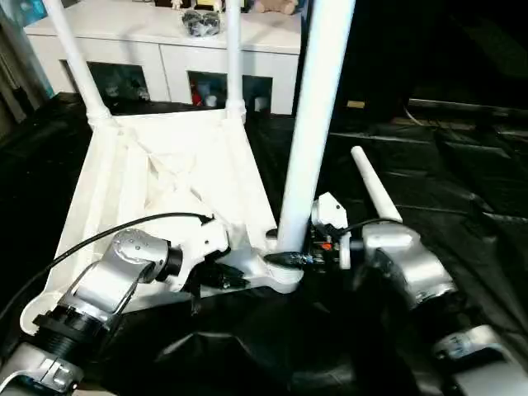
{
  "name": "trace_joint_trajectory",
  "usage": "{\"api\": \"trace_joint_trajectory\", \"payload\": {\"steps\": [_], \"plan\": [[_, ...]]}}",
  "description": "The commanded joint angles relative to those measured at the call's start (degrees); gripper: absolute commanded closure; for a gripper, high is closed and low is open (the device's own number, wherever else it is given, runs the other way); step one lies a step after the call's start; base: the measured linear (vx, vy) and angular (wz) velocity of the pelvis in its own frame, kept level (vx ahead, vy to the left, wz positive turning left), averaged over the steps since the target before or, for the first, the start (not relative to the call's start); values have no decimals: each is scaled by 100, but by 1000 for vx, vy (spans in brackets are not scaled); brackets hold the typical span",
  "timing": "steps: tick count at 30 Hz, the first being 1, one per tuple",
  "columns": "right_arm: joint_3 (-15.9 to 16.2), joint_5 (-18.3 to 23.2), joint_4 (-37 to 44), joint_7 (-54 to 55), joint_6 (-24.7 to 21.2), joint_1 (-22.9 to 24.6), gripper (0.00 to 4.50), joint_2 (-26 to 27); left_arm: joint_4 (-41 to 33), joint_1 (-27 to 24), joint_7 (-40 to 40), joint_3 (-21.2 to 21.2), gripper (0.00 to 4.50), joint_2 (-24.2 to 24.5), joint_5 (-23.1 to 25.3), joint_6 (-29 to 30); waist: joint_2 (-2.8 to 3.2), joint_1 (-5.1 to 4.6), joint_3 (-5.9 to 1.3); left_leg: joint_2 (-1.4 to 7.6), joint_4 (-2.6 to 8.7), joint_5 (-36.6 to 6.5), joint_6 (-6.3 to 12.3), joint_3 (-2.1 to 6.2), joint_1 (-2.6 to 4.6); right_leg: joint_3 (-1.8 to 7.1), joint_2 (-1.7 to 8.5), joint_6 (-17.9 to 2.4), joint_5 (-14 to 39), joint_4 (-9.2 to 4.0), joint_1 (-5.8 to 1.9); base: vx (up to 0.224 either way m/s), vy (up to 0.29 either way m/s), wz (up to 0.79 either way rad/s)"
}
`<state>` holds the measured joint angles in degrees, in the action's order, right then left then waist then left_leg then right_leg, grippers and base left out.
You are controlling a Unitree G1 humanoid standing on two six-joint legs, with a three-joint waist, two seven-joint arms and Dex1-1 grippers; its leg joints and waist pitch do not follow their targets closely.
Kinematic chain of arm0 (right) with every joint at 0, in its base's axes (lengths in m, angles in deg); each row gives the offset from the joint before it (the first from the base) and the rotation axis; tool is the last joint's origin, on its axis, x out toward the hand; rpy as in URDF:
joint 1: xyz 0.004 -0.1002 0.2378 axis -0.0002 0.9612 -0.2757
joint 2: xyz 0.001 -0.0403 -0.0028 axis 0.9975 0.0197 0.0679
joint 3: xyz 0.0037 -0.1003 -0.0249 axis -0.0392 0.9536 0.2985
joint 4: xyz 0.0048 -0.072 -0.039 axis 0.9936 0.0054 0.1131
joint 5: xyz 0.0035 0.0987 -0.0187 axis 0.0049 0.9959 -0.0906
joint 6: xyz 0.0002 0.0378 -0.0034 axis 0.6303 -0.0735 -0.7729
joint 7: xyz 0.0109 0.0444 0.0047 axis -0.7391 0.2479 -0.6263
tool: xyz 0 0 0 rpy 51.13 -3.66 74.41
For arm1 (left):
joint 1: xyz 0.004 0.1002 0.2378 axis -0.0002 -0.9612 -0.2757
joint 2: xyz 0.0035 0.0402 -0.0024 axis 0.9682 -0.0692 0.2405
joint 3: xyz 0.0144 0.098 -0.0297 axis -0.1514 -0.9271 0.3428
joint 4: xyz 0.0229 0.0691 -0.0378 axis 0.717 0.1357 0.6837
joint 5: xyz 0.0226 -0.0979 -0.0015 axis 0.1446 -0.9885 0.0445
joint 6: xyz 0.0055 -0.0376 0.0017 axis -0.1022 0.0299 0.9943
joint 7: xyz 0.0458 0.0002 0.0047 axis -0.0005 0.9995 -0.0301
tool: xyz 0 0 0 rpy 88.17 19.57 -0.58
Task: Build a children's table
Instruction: Rotate leg to tighten
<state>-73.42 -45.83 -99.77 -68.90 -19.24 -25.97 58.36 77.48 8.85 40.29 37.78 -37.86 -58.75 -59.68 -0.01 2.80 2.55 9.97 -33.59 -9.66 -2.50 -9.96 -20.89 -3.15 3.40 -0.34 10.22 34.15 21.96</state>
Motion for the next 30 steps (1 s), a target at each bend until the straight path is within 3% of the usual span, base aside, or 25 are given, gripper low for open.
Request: {"api": "trace_joint_trajectory", "payload": {"steps": [1, 3, 4, 5, 6, 7, 8, 9, 10, 11, 12, 13, 14, 15, 16, 17, 18, 19, 20, 21, 22, 23, 25, 28, 30], "plan": [[109, -504, -831, 827, -229, 172, 259, 65, -222, 300, -151, 115, 450, -256, -165, 50, 41, -39, -221, 315, 480, -2787, -248, 185, 148, 261, 489, -948, 3076, -543, -47, 0, 0, 0], [-335, -478, -1391, 2175, -257, -106, 259, 418, -86, 539, -1183, 396, 450, -732, -14, 553, 51, -155, -162, 302, 466, -3221, -378, 227, 199, 198, 490, -692, 3846, -622, 36, -65, 6, -6], [-384, -462, -1446, 2310, -278, -138, 259, 458, -72, 567, -1318, 438, 450, -800, -4, 623, 53, -212, -156, 263, 414, -3483, -430, 272, 258, 61, 480, -468, 4259, -726, 45, -78, 10, -8], [-427, -448, -1495, 2430, -299, -166, 259, 495, -60, 593, -1440, 478, 450, -864, 5, 687, 83, -236, -150, 257, 408, -3624, -437, 291, 275, -11, 478, -375, 4364, -767, 35, -112, 27, -14], [-563, -395, -1673, 2878, -372, -286, 259, 649, -25, 689, -1912, 632, 450, -1141, 27, 987, 135, -349, -131, 294, 488, -4062, -444, 367, 244, -223, 428, -245, 4161, -807, -74, -81, 58, -22], [-563, -395, -1673, 2878, -372, -286, 259, 649, -25, 689, -1912, 632, 450, -1141, 27, 987, 224, -384, -152, 411, 708, -4499, -494, 476, 36, -271, 404, -332, 3298, -527, -357, -81, 58, -22], [-615, -370, -1744, 3047, -402, -335, 259, 711, -9, 725, -2105, 693, 450, -1254, 43, 1105, 297, -379, -118, 487, 921, -4907, -544, 493, -81, -298, 331, -432, 2699, -239, -476, -101, 63, -25], [-641, -365, -1826, 3218, -434, -393, 259, 784, 3, 755, -2283, 713, 450, -1374, 87, 1214, 278, -270, -136, 568, 1198, -5291, -503, 411, -247, -209, 266, -527, 1283, 391, -607, -107, 13, -5], [-656, -403, -1994, 3524, -457, -512, 259, 949, 73, 810, -2669, 746, 450, -1651, 186, 1365, 102, -237, -122, 415, 1064, -4959, -455, 229, 33, 3, 296, -614, 1898, 182, -245, -107, 13, -5], [-657, -406, -2003, 3539, -457, -518, 259, 958, 77, 813, -2690, 747, 450, -1667, 191, 1372, -66, -292, -157, 207, 602, -4357, -477, 229, 223, 122, 499, -516, 3363, -339, 27, 7, -76, 4], [-655, -457, -2148, 3774, -471, -620, 259, 1110, 182, 849, -3031, 750, 450, -1902, 304, 1429, -199, -309, -95, -93, -524, -2672, -304, 167, 563, -60, 939, -139, 6185, -1185, 464, 6, -75, -24], [-646, -484, -2213, 3897, -492, -677, 259, 1217, 318, 863, -3255, 700, 450, -2009, 437, 1391, -78, -279, -51, 34, -446, -1413, -128, 325, 60, -19, 1248, -22, 6272, -1055, -106, 6, -75, -24], [-646, -484, -2213, 3897, -492, -677, 259, 1217, 318, 863, -3255, 700, 450, -2009, 437, 1391, 31, -220, -138, 137, -97, -1327, -169, 382, -163, -52, 1114, -64, 5505, -815, -409, 42, 29, -42], [-635, -491, -2214, 3910, -513, -687, 259, 1255, 396, 867, -3326, 653, 450, -2012, 518, 1352, 108, -258, -169, 278, 264, -2068, -278, 470, -131, -253, 698, -195, 4008, -606, -316, 56, 49, -18], [-641, -503, -2236, 3933, -507, -698, 259, 1283, 432, 870, -3372, 645, 450, -2015, 557, 1350, 153, -296, -237, 323, 293, -2314, -317, 488, -40, -260, 637, -353, 3318, -540, -278, 54, 46, -15], [-640, -539, -2286, 3950, -492, -713, 259, 1347, 532, 887, -3467, 620, 450, -1986, 659, 1339, 174, -303, -261, 358, 356, -2381, -278, 467, 14, -214, 626, -750, 2252, -490, -264, 0, 0, 0], [-641, -554, -2344, 3980, -470, -732, 259, 1379, 552, 897, -3535, 615, 450, -1976, 690, 1374, 168, -301, -226, 359, 398, -2321, -201, 427, -11, -178, 622, -998, 1847, -482, -268, 0, 0, 0], [-640, -555, -2346, 3980, -469, -732, 259, 1380, 553, 897, -3536, 615, 450, -1975, 690, 1375, 147, -308, -204, 341, 403, -2414, -175, 397, -8, -168, 622, -1013, 1996, -509, -252, 0, 0, 0], [-617, -578, -2399, 3987, -442, -731, 259, 1424, 563, 907, -3595, 634, 450, -1937, 688, 1417, 120, -308, -170, 309, 378, -2699, -172, 362, 56, -164, 641, -939, 2621, -573, -198, 0, 0, 0], [-613, -577, -2408, 3972, -437, -730, 259, 1433, 560, 910, -3606, 636, 450, -1925, 691, 1425, 125, -316, -144, 291, 370, -2917, -201, 366, 88, -181, 666, -778, 3174, -646, -179, 0, 0, 0], [-613, -578, -2422, 3955, -429, -732, 259, 1444, 557, 913, -3619, 641, 450, -1916, 700, 1433, 115, -332, -148, 283, 375, -2985, -220, 395, 66, -207, 681, -603, 3477, -673, -206, 0, 0, 0], [-623, -588, -2458, 3946, -411, -745, 259, 1462, 559, 916, -3636, 654, 450, -1917, 724, 1439, 123, -336, -148, 286, 381, -3016, -227, 404, 64, -217, 689, -539, 3573, -694, -203, 0, 0, 0], [-627, -610, -2501, 3885, -400, -770, 259, 1486, 566, 915, -3613, 667, 450, -1890, 762, 1425, 127, -336, -161, 277, 367, -3021, -222, 399, 134, -224, 695, -480, 3610, -747, -152, 0, 0, 0], [-632, -628, -2508, 3868, -401, -777, 259, 1496, 565, 912, -3581, 669, 450, -1877, 758, 1422, 122, -340, -181, 290, 411, -2786, -161, 390, 97, -230, 677, -548, 3286, -732, -205, 0, 0, 0], [-604, -717, -2516, 3788, -462, -813, 259, 1493, 519, 887, -3431, 627, 450, -1810, 737, 1370, 128, -340, -156, 300, 424, -2814, -158, 387, 94, -237, 671, -565, 3310, -738, -185, 0, 0, 0]]}}
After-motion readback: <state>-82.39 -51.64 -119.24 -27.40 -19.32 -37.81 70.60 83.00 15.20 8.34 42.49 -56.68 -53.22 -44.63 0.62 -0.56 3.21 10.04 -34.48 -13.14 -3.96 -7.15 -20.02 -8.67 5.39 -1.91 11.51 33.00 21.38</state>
